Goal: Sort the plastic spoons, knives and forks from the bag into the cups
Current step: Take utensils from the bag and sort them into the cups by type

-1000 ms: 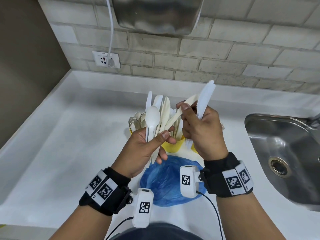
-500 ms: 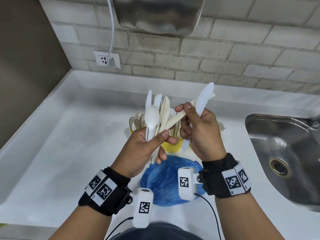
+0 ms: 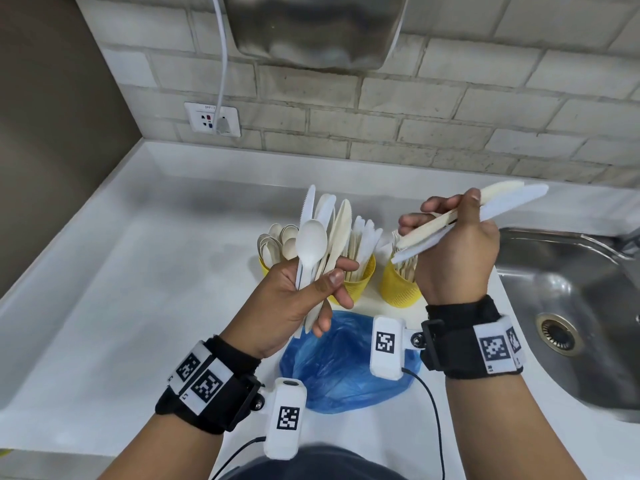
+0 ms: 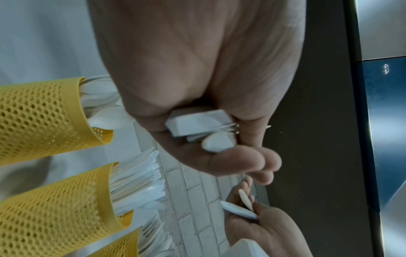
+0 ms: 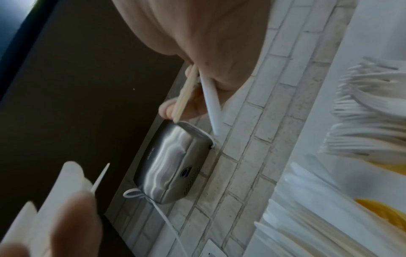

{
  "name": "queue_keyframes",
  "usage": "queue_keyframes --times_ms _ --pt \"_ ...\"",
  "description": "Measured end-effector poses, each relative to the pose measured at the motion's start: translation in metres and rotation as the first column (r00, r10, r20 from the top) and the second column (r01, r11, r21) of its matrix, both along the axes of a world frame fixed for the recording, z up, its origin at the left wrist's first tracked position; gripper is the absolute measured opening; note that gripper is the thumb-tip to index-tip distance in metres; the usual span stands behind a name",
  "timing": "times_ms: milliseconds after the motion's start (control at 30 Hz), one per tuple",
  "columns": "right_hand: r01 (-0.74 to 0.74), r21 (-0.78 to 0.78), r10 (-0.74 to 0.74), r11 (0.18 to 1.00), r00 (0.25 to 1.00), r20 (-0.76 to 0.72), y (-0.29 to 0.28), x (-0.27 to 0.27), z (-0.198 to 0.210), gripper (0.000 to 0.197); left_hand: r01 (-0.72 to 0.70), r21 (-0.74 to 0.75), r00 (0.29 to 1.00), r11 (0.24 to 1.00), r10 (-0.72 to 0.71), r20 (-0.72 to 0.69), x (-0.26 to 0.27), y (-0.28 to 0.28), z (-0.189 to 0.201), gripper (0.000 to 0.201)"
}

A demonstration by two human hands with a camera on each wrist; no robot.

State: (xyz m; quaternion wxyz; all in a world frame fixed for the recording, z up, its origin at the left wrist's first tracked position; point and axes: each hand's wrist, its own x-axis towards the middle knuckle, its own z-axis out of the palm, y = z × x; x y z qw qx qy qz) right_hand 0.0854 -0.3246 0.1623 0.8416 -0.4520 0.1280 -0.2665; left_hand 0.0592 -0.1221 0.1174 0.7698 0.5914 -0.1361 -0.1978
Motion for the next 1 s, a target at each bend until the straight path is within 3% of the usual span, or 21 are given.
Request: queue_keyframes --times_ms 167,333,400,533,667,1000 --pt "-0.039 -0.284 0.042 0.958 0.999 0.007 0.013 -0.008 -0.001 0.026 0.017 0.014 1.000 1.000 -0.017 0.011 -0.001 0.000 0.002 0.021" --pt "-0.279 -0.543 0.251 0.792 0.960 -0.126 0.026 -0.014 -0.006 0.018 0.040 0.020 0.999 0.999 -0.040 0.003 -0.002 0.000 0.002 0.023" --pt "-0.345 -0.548 0.320 0.762 0.936 -0.145 0.030 -0.016 -0.006 0.008 0.048 0.019 0.999 0.999 -0.047 -0.007 -0.002 0.001 0.002 0.024" --pt "-0.346 -0.486 0.328 0.803 0.936 -0.125 0.032 -0.014 -0.007 0.003 0.038 0.012 0.999 0.999 -0.038 -0.029 -0.002 0.002 0.004 0.026" --pt "-0.359 -0.461 0.350 0.811 0.930 -0.109 0.029 -0.013 -0.008 0.012 0.030 0.009 0.998 1.000 -0.030 -0.055 -0.003 0.003 0.007 0.026" --pt "-0.394 -0.448 0.429 0.803 0.903 -0.026 0.031 -0.016 -0.002 0.010 0.111 -0.006 0.988 0.994 -0.111 -0.110 -0.005 0.004 0.010 0.025"
